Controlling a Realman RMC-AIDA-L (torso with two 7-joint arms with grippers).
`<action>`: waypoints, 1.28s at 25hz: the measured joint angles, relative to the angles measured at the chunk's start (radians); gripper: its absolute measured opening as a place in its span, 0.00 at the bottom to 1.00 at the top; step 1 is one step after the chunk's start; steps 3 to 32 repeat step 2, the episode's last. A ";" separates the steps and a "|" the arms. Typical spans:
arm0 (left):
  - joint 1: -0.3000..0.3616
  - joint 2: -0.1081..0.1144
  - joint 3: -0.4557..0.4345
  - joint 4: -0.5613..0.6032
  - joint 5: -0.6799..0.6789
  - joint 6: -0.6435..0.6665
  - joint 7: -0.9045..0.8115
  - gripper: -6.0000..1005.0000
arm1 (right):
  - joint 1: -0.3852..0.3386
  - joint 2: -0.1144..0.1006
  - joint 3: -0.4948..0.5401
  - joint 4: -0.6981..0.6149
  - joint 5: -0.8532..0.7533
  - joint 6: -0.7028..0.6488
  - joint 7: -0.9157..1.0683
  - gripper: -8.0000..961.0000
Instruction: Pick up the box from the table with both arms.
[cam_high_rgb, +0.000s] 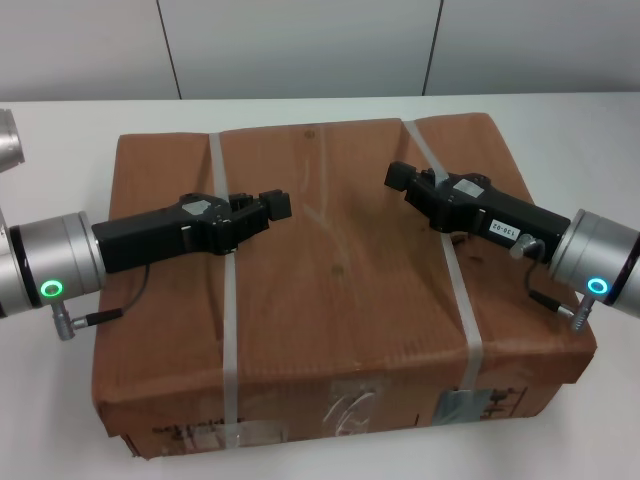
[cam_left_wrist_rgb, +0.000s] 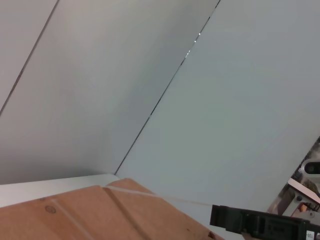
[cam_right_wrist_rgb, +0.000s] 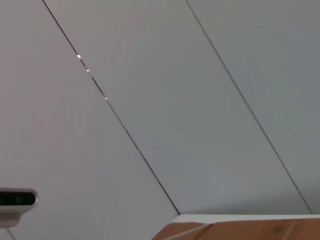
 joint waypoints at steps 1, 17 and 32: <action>0.000 0.000 0.000 0.000 0.000 0.000 0.002 0.12 | 0.000 0.000 0.000 0.000 0.000 0.000 0.000 0.06; 0.000 0.000 0.000 0.000 0.000 0.000 0.003 0.12 | 0.000 0.000 0.001 0.000 0.000 0.000 0.000 0.06; 0.000 0.000 0.000 0.000 0.000 0.000 0.003 0.12 | 0.000 0.000 0.001 0.000 0.000 0.000 0.000 0.06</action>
